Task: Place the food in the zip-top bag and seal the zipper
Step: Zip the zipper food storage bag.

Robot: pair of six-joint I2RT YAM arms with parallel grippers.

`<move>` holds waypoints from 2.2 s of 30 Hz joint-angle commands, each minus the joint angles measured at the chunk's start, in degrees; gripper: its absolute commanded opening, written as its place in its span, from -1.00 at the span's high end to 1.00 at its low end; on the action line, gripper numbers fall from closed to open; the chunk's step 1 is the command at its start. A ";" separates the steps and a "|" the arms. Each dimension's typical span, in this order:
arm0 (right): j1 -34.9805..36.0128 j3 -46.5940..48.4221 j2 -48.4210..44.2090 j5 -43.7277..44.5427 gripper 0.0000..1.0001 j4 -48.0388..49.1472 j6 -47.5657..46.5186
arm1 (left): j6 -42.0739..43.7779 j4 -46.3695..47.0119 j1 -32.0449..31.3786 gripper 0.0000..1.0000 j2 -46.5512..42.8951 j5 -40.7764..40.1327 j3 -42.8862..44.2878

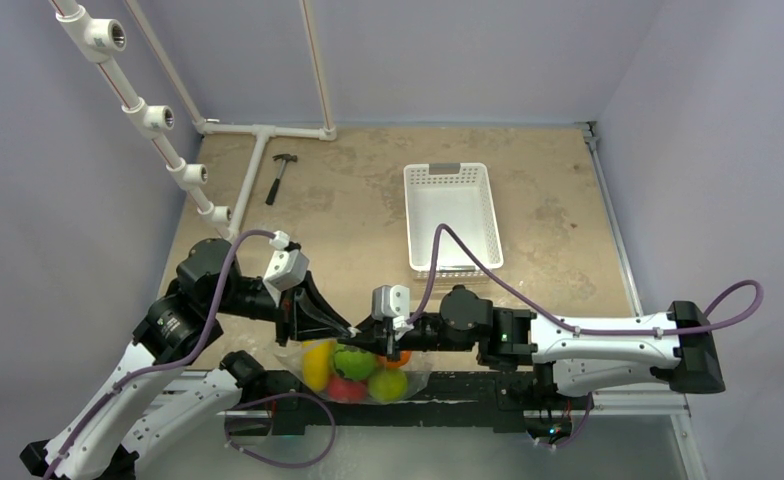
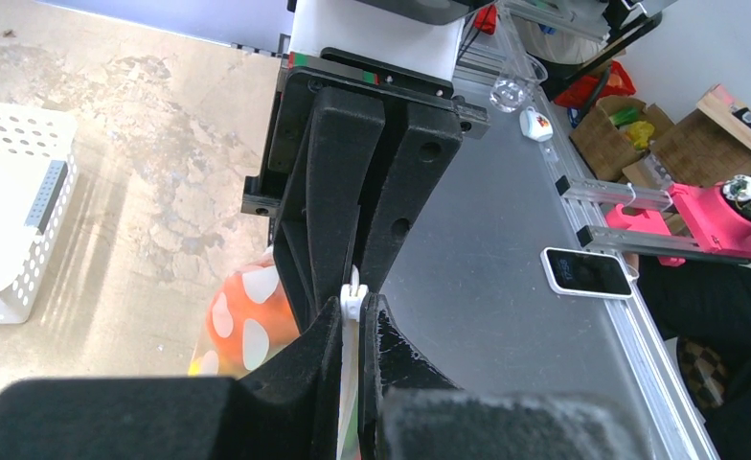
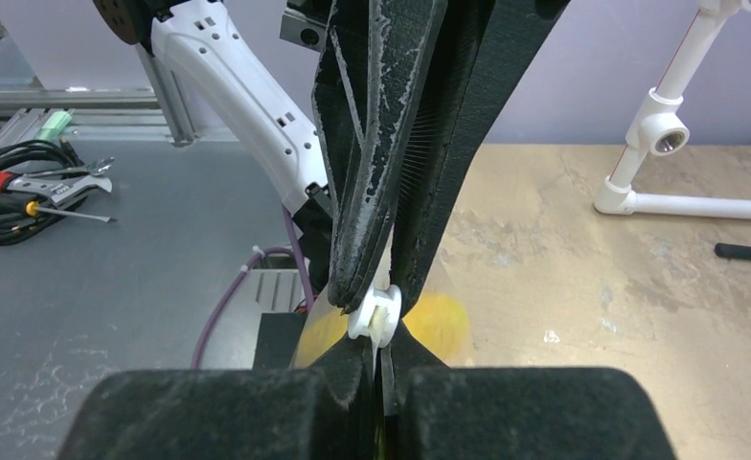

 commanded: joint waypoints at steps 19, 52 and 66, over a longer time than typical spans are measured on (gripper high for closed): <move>-0.46 -4.15 -10.01 12.76 1.00 5.65 3.93 | -1.25 -8.14 -0.30 1.00 0.15 -16.11 -2.90; -0.44 0.22 -11.19 8.16 -0.17 -3.67 5.29 | -1.58 -9.01 -0.27 1.00 -3.19 -12.55 -3.18; -0.48 1.22 -4.43 2.24 -0.37 -8.08 5.16 | -1.44 -2.75 -0.27 1.00 -4.59 -8.56 -4.39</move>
